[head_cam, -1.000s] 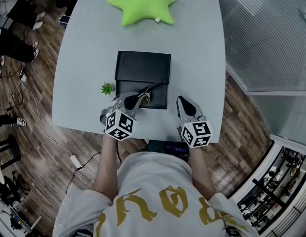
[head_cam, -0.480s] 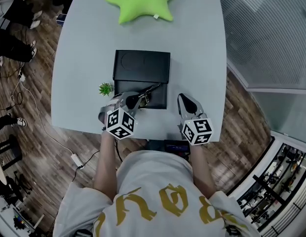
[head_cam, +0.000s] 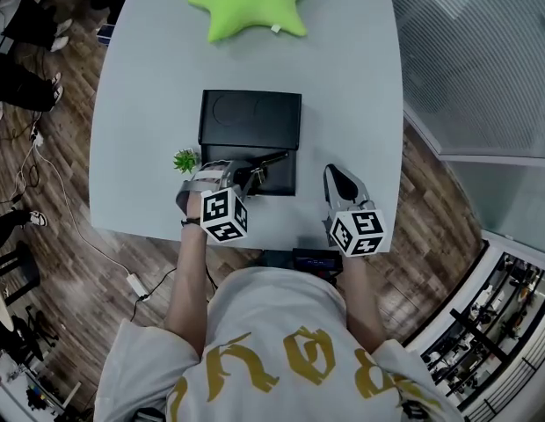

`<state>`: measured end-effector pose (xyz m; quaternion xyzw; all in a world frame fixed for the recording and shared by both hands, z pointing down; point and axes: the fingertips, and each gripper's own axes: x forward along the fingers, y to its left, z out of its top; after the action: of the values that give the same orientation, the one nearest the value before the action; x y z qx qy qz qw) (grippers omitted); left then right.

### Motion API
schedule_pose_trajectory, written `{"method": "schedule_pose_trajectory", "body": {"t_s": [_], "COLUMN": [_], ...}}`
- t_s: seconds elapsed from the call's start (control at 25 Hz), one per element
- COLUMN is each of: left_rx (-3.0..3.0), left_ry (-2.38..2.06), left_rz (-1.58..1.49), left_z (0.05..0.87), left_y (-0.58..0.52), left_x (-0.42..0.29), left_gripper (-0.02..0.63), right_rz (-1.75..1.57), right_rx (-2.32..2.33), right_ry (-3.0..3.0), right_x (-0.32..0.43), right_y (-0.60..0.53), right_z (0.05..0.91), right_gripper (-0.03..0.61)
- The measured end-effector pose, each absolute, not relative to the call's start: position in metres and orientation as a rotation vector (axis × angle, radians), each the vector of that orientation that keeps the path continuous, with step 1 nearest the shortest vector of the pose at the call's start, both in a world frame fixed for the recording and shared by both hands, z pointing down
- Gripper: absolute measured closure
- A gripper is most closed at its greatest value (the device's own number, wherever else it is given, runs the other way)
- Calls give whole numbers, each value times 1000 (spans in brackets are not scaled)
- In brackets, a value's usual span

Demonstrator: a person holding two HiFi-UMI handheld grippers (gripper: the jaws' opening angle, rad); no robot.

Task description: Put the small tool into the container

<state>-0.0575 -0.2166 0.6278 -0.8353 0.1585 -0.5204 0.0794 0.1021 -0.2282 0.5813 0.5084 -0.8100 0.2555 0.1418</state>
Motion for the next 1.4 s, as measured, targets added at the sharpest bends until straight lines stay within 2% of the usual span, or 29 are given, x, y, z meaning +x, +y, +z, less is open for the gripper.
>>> {"method": "schedule_pose_trajectory", "body": {"t_s": [0.64,1.4], "left_rx": [-2565,-2670], "left_ry": [356,183], "left_rz": [-1658,-1772], "left_z": [645,667], "left_y": [-215,-193], "left_x": [-43,-42], "left_gripper": [595,492], "right_rz": [753,687], "right_rx": [1466,1473], "right_ry": [-2331,-2366], "right_x": [108,107], "right_y": [-226,-220], "right_z": [586,561], "right_gripper": [555,555]}}
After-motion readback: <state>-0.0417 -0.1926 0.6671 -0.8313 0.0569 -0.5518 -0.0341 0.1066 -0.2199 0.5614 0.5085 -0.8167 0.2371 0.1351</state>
